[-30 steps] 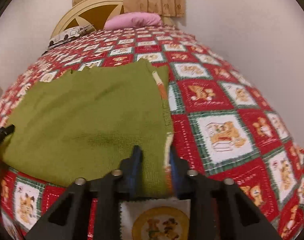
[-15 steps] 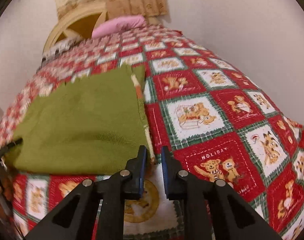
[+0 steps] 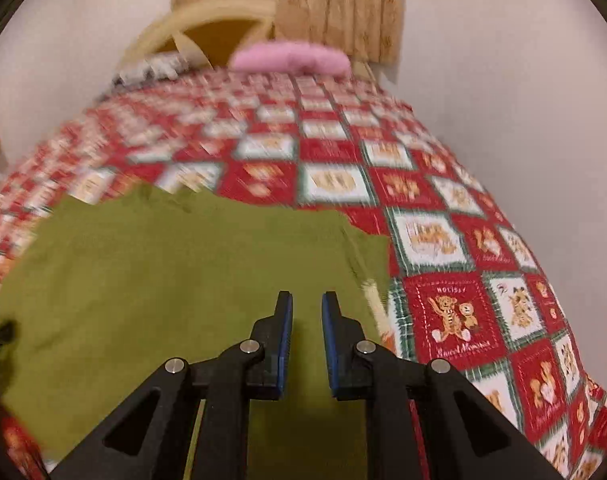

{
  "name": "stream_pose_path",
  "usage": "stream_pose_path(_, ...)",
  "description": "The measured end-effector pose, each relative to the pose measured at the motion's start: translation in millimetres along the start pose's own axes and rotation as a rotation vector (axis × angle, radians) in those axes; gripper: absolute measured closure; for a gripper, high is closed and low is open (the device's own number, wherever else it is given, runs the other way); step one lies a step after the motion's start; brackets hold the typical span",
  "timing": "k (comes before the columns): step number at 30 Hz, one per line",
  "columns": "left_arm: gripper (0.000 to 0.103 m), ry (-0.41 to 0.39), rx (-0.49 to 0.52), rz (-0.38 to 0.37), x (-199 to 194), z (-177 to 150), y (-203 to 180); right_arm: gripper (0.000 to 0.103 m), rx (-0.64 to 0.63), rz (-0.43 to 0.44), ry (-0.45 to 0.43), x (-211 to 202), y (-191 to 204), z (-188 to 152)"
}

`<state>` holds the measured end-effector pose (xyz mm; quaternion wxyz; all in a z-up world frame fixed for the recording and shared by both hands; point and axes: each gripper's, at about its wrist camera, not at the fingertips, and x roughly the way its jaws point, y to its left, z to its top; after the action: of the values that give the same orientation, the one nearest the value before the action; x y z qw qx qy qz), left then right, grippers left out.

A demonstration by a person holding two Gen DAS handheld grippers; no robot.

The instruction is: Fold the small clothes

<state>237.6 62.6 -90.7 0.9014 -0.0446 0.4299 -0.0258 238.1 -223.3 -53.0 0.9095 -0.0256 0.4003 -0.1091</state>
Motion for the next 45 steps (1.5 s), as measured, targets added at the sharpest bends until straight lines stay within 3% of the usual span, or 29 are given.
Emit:
stream_pose_path(2,0.000,0.000,0.003,0.002,0,0,0,0.089,0.025,-0.025,0.063,29,-15,-7)
stream_pose_path(6,0.000,0.002,0.007,0.009,1,-1,-1,0.089,0.123,0.040,0.030,27,-34,-8)
stream_pose_path(9,0.000,0.002,0.009,0.010,1,0,-1,0.089,0.096,-0.013,0.029,22,-26,-3)
stream_pose_path(11,0.000,0.003,0.007,0.009,1,-1,-2,0.089,0.082,-0.064,-0.048,-1,-17,-1)
stream_pose_path(15,0.000,0.003,0.007,0.010,1,-1,-1,0.089,0.057,0.096,-0.108,-43,19,-5)
stream_pose_path(20,0.000,0.003,0.008,0.010,1,-1,-2,0.089,-0.008,0.258,-0.038,-47,84,-24)
stream_pose_path(24,0.000,0.003,0.007,0.011,1,-1,-1,0.087,-0.088,0.221,-0.013,-28,115,-45)
stream_pose_path(29,0.000,-0.009,-0.022,-0.021,0,-1,4,0.087,-0.049,0.255,-0.029,-29,106,-50)
stream_pose_path(36,0.000,-0.080,-0.300,-0.209,-10,-1,56,0.086,-0.030,0.272,-0.034,-31,103,-51)
stream_pose_path(40,0.000,-0.048,-0.210,-0.126,-1,10,35,0.086,-0.012,0.293,-0.033,-31,101,-51)
stream_pose_path(41,0.001,-0.041,-0.192,-0.128,1,13,31,0.086,-0.005,0.301,-0.033,-30,100,-51)
stream_pose_path(45,0.023,-0.008,-0.142,-0.116,5,16,13,0.086,0.012,0.320,-0.033,-30,98,-51)
